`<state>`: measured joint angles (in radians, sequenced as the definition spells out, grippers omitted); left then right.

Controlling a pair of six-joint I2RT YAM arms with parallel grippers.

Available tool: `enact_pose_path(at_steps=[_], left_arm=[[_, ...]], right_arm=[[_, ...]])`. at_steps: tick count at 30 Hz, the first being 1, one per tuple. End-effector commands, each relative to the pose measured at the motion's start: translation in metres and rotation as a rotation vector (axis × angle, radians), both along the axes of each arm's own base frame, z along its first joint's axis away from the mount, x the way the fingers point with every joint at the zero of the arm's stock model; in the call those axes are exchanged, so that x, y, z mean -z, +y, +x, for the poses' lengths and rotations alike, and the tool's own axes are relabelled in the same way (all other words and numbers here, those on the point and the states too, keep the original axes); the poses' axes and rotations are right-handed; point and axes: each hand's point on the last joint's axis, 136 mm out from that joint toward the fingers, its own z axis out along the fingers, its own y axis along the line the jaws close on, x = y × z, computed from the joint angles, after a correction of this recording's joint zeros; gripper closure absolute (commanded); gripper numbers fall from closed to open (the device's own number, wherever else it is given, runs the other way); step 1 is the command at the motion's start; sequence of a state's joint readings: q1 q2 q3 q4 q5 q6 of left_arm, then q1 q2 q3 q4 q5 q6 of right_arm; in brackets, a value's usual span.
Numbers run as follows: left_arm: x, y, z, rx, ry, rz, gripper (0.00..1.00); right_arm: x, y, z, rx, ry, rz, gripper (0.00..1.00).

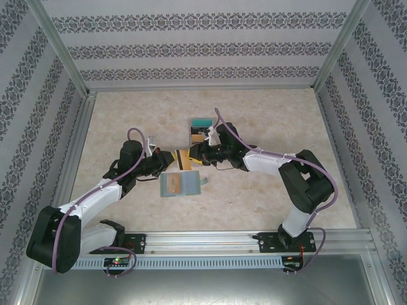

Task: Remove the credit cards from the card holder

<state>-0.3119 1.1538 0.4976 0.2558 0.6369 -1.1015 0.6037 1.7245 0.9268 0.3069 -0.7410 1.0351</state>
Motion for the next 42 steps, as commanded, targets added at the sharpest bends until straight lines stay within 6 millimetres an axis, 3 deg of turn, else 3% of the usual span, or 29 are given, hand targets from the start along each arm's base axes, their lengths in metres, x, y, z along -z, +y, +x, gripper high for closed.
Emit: enact_pose_path(at_steps=[1, 8, 20, 22, 25, 28, 31, 32, 37, 42], left_arm=[[-0.022, -0.003, 0.010, 0.008, -0.074, -0.038, 1.00], [-0.025, -0.004, 0.012, 0.008, -0.085, -0.048, 1.00], [-0.023, -0.002, 0.010, 0.002, -0.080, -0.046, 1.00], [-0.021, -0.002, 0.009, 0.004, -0.074, -0.039, 0.98], [-0.022, 0.000, 0.009, 0.003, -0.074, -0.029, 0.68], [-0.024, 0.005, 0.007, 0.000, -0.075, -0.004, 0.29], [-0.027, 0.013, 0.005, -0.015, -0.075, 0.029, 0.05], [-0.030, 0.016, 0.005, -0.021, -0.080, 0.040, 0.00], [-0.033, 0.033, 0.000, -0.058, -0.080, 0.123, 0.01], [-0.039, 0.045, -0.006, -0.081, -0.098, 0.205, 0.01]], right_arm=[[-0.009, 0.006, -0.001, -0.034, -0.008, 0.067, 0.71], [-0.010, 0.010, -0.004, -0.055, 0.013, 0.111, 0.73], [-0.032, 0.010, -0.008, -0.071, -0.019, 0.218, 1.00], [-0.037, 0.008, -0.009, -0.073, -0.027, 0.225, 1.00], [-0.043, 0.003, -0.007, -0.069, -0.047, 0.227, 1.00], [-0.047, -0.008, -0.001, -0.055, -0.070, 0.213, 1.00], [-0.049, -0.022, 0.005, -0.062, -0.108, 0.152, 1.00], [-0.051, -0.027, 0.005, -0.073, -0.137, 0.111, 1.00], [-0.052, -0.054, 0.016, -0.139, -0.327, -0.184, 1.00], [-0.057, -0.077, 0.044, -0.233, -0.573, -0.458, 1.00]])
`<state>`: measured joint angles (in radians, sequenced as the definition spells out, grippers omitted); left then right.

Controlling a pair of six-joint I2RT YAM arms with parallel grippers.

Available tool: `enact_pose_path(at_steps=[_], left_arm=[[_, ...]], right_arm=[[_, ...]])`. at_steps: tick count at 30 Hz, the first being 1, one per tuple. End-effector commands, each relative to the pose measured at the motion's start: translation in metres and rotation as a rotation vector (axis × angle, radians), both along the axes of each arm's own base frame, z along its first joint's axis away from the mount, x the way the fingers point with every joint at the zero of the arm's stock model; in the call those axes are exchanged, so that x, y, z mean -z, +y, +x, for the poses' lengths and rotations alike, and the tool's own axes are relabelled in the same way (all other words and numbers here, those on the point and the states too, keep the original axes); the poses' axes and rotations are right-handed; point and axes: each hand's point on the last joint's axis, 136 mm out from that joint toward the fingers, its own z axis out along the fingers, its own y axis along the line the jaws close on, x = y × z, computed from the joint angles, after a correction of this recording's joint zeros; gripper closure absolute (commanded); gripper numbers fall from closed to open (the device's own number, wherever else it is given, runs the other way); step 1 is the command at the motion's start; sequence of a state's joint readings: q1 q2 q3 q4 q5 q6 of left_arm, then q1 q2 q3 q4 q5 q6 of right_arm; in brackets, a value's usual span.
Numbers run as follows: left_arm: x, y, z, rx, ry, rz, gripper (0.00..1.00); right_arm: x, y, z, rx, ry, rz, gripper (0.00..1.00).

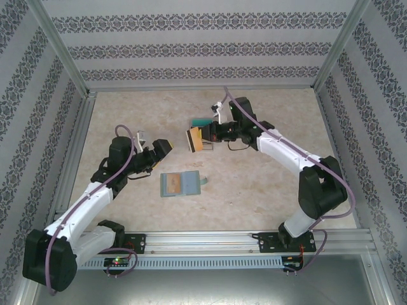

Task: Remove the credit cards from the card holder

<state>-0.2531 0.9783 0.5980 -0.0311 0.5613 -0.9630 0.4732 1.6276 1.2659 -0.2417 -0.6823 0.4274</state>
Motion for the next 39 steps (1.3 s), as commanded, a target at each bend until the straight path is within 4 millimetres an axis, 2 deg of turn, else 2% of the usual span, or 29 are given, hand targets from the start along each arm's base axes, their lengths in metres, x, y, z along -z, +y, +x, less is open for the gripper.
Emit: enact_pose_path(at_steps=[1, 9, 14, 20, 24, 39], left_arm=[[0.001, 0.012, -0.005, -0.014, 0.003, 0.093, 0.01], [-0.003, 0.018, -0.013, -0.016, -0.004, 0.130, 0.01], [-0.001, 0.020, -0.019, -0.009, 0.003, 0.153, 0.01], [0.003, 0.023, -0.025, -0.014, 0.011, 0.162, 0.01], [0.007, 0.025, -0.028, -0.017, 0.023, 0.166, 0.01], [0.010, 0.027, -0.035, -0.025, 0.032, 0.169, 0.01]], right_arm=[[0.025, -0.031, 0.000, -0.105, -0.179, -0.312, 1.00], [0.015, -0.037, 0.043, -0.247, -0.618, -0.591, 1.00], [0.012, -0.027, 0.059, -0.341, -0.700, -0.660, 1.00], [0.039, -0.007, 0.055, -0.541, -0.812, -0.794, 1.00], [0.053, 0.003, 0.056, -0.612, -0.853, -0.843, 1.00], [0.103, 0.004, 0.067, -0.714, -0.824, -0.927, 1.00]])
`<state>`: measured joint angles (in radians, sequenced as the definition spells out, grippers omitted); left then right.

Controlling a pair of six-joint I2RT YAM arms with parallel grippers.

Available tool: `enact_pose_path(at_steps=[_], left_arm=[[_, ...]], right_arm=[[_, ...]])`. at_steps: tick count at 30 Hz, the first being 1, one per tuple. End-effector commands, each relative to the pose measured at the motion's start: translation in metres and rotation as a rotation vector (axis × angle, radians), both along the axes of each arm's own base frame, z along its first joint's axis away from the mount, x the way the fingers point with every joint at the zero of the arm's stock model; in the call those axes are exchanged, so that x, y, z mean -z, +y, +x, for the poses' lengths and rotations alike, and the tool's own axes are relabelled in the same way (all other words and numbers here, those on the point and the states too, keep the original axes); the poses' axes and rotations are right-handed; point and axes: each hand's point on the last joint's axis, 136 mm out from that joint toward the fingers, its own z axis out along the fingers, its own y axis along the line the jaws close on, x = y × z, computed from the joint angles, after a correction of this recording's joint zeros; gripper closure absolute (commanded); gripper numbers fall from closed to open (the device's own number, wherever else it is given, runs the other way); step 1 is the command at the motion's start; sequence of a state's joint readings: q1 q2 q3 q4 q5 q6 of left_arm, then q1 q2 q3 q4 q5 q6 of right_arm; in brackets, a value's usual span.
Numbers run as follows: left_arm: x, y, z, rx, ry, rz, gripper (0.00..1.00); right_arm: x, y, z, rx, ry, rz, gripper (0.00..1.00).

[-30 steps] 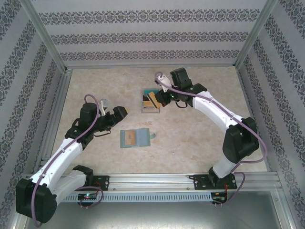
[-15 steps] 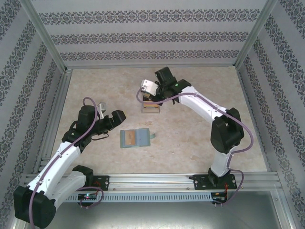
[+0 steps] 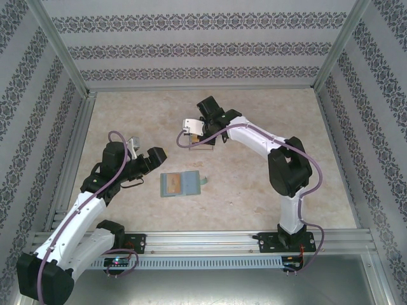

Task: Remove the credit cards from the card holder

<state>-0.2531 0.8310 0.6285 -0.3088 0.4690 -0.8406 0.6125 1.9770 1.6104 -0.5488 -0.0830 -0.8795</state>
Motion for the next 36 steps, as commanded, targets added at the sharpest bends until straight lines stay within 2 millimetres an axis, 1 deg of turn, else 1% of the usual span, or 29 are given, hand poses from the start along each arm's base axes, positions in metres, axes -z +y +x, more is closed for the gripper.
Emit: enact_pose_path(at_steps=[1, 6, 7, 9, 10, 17, 19, 24, 26, 30, 34, 36], left_arm=[[0.009, 0.006, -0.005, -0.008, 0.024, 0.022, 0.01], [0.011, 0.006, -0.007, -0.010, 0.031, 0.024, 0.01], [0.011, 0.006, -0.007, -0.010, 0.030, 0.023, 0.01], [0.011, 0.006, -0.007, -0.008, 0.031, 0.022, 0.01], [0.012, 0.006, -0.007, -0.011, 0.033, 0.024, 0.01], [0.013, 0.006, -0.007, -0.009, 0.032, 0.019, 0.01], [0.013, 0.006, -0.007, -0.010, 0.034, 0.018, 0.01], [0.014, 0.005, -0.006, -0.008, 0.033, 0.017, 0.01], [0.015, 0.005, -0.006, -0.008, 0.037, 0.016, 0.01], [0.023, 0.005, -0.006, -0.017, 0.060, 0.013, 0.01], [0.041, 0.005, -0.004, -0.027, 0.123, 0.020, 0.01], [0.051, 0.005, -0.004, -0.025, 0.156, 0.026, 0.04]], right_arm=[[0.008, 0.000, 0.008, -0.012, -0.006, -0.027, 1.00], [0.021, -0.002, 0.009, -0.009, 0.010, -0.042, 1.00], [0.024, -0.002, 0.010, -0.003, 0.010, -0.045, 0.99], [0.028, -0.004, 0.015, 0.015, -0.002, -0.055, 0.93], [0.029, -0.004, 0.018, 0.026, -0.012, -0.056, 0.90], [0.029, -0.009, 0.038, 0.106, -0.078, -0.074, 0.84], [0.029, -0.010, 0.041, 0.123, -0.082, -0.071, 0.78], [0.027, -0.009, 0.043, 0.146, -0.088, -0.063, 0.73], [0.021, -0.009, 0.045, 0.173, -0.096, -0.047, 0.72], [-0.005, -0.009, 0.044, 0.255, -0.082, 0.048, 0.72], [-0.036, -0.005, 0.027, 0.354, -0.002, 0.206, 0.73], [-0.047, -0.002, 0.013, 0.412, 0.083, 0.305, 0.74]])
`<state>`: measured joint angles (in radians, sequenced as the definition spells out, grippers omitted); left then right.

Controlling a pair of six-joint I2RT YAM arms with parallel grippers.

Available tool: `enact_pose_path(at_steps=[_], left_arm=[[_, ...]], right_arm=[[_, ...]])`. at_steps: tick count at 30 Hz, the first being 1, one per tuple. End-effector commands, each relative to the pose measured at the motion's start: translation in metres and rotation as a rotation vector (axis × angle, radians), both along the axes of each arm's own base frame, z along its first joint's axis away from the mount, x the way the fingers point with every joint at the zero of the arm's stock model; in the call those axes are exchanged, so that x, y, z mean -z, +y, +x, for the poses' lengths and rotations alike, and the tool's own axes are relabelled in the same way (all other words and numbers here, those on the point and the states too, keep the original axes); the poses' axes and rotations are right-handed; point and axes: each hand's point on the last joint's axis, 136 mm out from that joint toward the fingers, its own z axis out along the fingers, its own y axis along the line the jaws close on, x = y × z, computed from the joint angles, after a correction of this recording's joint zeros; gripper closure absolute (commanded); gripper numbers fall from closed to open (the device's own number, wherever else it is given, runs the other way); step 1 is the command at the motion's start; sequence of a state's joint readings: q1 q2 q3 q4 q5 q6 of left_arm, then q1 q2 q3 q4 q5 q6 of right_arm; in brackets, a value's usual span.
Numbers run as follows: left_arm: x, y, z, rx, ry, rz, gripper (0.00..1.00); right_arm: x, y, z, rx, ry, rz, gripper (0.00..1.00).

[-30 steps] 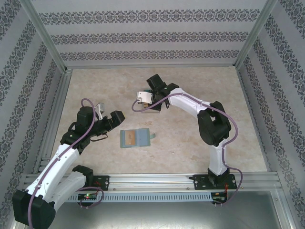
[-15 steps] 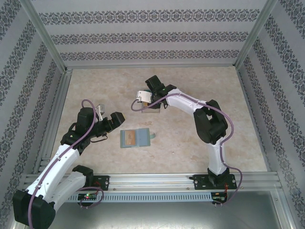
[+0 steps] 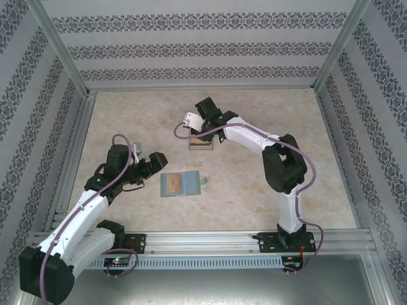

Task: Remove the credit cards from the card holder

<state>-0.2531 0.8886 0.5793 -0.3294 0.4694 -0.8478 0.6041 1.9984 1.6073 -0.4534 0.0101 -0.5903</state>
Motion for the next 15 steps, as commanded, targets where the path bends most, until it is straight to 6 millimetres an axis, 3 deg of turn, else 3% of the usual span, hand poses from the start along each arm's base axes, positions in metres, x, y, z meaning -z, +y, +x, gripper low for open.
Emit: enact_pose_path(at_steps=[1, 6, 15], left_arm=[[0.016, 0.003, 0.003, -0.022, 0.048, 0.004, 0.06], [0.039, 0.001, 0.002, -0.009, 0.136, 0.021, 0.22], [0.062, -0.009, 0.002, 0.036, 0.205, 0.000, 0.41]], right_arm=[[-0.050, 0.005, -0.023, 0.145, 0.104, 0.268, 0.74], [-0.042, 0.009, -0.070, 0.318, 0.374, 0.473, 0.78], [0.023, 0.015, -0.157, 0.557, 0.721, 0.492, 0.82]])
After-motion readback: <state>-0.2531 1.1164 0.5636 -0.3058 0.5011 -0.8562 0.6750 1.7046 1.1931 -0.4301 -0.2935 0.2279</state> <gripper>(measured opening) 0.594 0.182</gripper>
